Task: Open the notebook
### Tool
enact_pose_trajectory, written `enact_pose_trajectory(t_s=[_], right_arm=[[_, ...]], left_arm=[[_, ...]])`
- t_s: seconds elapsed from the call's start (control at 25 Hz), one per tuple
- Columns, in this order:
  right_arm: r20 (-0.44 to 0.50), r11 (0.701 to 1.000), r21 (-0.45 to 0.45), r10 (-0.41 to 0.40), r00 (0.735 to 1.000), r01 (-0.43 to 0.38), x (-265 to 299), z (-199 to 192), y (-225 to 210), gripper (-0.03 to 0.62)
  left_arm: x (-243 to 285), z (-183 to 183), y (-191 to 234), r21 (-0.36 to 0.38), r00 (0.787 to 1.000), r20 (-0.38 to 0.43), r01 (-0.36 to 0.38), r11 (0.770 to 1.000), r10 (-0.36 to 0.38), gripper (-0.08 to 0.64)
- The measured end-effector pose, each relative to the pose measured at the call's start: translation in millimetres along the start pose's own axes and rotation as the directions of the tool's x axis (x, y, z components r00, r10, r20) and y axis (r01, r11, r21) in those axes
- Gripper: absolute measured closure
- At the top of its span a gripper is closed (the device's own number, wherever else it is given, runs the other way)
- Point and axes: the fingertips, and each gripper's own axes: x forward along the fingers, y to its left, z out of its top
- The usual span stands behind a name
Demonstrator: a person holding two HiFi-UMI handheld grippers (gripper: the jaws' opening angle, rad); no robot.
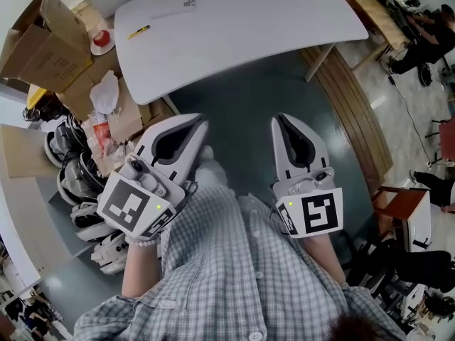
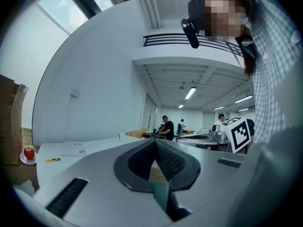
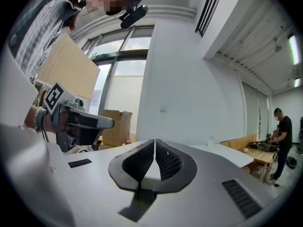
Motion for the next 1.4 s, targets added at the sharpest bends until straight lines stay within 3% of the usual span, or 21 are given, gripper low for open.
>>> enact_pose_trajectory(t_s=[0.44,1.4], right_arm=[[-0.036,1.0,0.011,-0.023,0.999,0.024,60,-3,-20,0.566],[-0.022,0.994,-0.013,-0.105,0.994,0.105,184,17,-45,0.566]], left_arm=[[41,5,58,-0.024,0.999,-0.025,0.032,0.999,-0.033,0.552],[95,35,183,0.003,0.996,-0.004,0.095,0.996,-0.095,0.552]])
